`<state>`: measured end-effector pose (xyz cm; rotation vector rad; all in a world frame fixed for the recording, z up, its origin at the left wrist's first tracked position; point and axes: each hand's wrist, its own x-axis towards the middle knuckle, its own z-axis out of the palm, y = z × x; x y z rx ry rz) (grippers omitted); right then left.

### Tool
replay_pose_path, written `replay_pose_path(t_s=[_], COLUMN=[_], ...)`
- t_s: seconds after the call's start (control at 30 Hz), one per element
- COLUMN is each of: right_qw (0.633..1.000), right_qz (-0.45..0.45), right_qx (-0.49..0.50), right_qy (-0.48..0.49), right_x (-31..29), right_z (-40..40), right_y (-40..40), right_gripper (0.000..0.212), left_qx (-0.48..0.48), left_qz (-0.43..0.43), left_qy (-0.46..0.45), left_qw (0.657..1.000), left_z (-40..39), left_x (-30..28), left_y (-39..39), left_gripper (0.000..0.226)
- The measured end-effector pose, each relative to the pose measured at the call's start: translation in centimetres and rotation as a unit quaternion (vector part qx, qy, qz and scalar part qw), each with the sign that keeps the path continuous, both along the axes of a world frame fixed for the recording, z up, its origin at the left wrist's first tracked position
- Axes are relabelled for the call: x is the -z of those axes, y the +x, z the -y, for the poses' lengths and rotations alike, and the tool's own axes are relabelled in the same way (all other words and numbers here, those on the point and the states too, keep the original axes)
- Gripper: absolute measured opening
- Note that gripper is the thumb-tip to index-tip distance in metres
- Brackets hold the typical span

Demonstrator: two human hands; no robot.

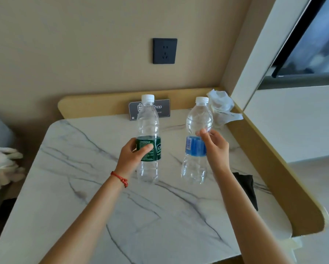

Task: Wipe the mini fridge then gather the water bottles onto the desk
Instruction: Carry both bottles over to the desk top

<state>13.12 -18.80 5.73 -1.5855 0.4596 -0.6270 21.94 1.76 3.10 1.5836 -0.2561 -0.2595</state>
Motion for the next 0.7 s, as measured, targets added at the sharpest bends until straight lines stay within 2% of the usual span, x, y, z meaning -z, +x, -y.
replay_pose_path(t_s=[0.1, 0.2, 0.33, 0.43, 0.47, 0.53, 0.7], right_qw=[1.000, 1.000, 0.999, 0.998, 0.997, 0.997, 0.995], right_qz=[0.006, 0.012, 0.032, 0.049, 0.052, 0.055, 0.054], right_qx=[0.009, 0.009, -0.005, -0.023, -0.030, -0.041, -0.065], right_qy=[-0.018, -0.014, -0.030, -0.038, -0.040, -0.047, -0.050], right_x=[-0.2, -0.1, 0.4, 1.1, 1.3, 1.8, 3.5], right_z=[0.6, 1.5, 2.7, 3.6, 4.0, 4.6, 6.1], right_y=[2.1, 4.3, 6.9, 8.8, 9.3, 10.6, 13.7], right_gripper=[0.039, 0.030, 0.020, 0.006, 0.003, 0.015, 0.035], left_qx=[0.004, -0.003, -0.019, -0.030, -0.036, -0.052, -0.075], left_qz=[0.008, 0.005, 0.002, 0.011, 0.014, 0.021, 0.034], left_qy=[0.001, -0.004, -0.001, 0.015, 0.020, 0.027, 0.062], left_qw=[1.000, 1.000, 1.000, 0.999, 0.999, 0.998, 0.995], left_z=[0.8, 1.9, 3.3, 4.3, 4.7, 5.3, 6.8], left_x=[-0.1, 0.2, 0.9, 1.1, 1.2, 1.5, 3.0], left_y=[2.1, 3.8, 6.0, 7.6, 8.3, 9.6, 13.1], left_gripper=[0.022, 0.031, 0.027, 0.048, 0.048, 0.040, 0.045])
